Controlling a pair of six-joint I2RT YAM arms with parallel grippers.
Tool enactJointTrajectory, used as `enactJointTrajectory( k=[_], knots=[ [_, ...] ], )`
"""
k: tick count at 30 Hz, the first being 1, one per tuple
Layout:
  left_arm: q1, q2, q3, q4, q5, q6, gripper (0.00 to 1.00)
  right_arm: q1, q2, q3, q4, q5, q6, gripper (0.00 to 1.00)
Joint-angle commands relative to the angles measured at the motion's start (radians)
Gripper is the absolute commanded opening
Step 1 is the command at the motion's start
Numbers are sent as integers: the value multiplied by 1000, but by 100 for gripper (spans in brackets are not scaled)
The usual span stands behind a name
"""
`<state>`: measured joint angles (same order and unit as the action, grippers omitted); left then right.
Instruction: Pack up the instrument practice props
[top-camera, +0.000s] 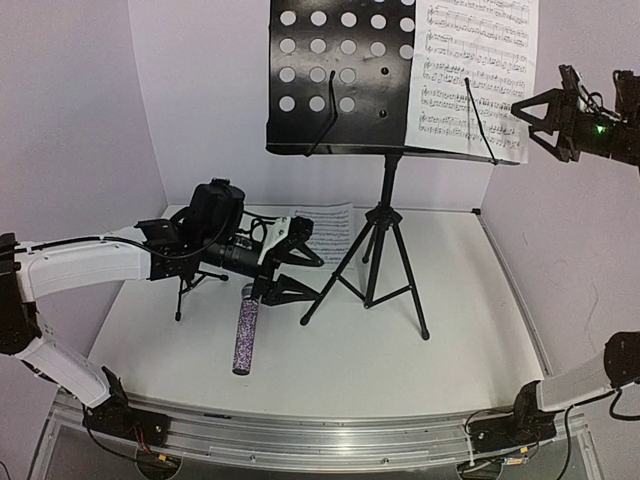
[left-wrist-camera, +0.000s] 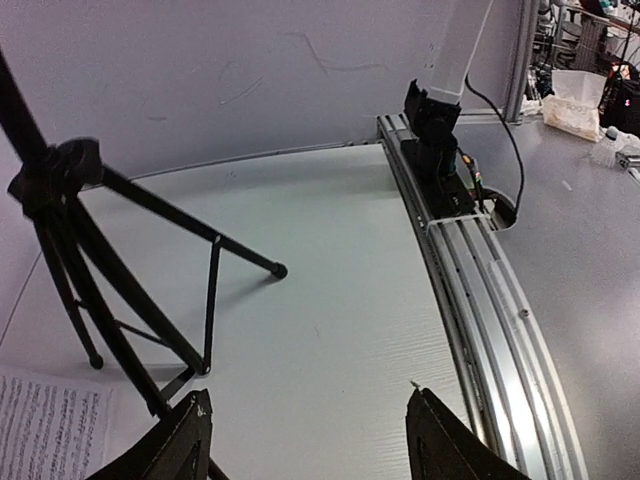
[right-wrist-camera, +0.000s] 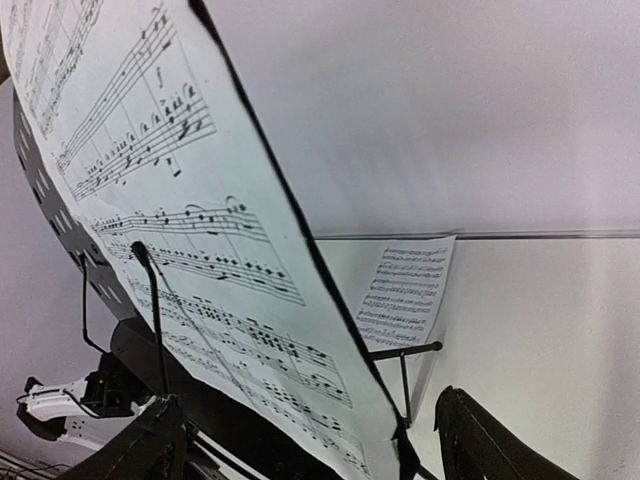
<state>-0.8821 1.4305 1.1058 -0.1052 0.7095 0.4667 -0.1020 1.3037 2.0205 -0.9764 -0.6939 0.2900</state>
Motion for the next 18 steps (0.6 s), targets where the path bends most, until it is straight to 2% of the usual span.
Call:
enactJointTrajectory(
  k=[1,5,10,13,18],
  knots=[
    [-98,-75,158,-76,33,-49,65,-1,-26,86,-68,115,-72,84],
    [-133,-55,331,-68,16,-230,64,-1,-26,183,-145,237,-106,81],
    [-139,7,518,10,-36,-422,64,-1,-10,250,-153,228,-97,80],
    [-144,55,606,75,-61,-457,64,-1,52,318,-152,214,-80,80],
    [-151,188,817,171,-183,-517,65,-1,202,513,-125,237,-45,81]
  ],
)
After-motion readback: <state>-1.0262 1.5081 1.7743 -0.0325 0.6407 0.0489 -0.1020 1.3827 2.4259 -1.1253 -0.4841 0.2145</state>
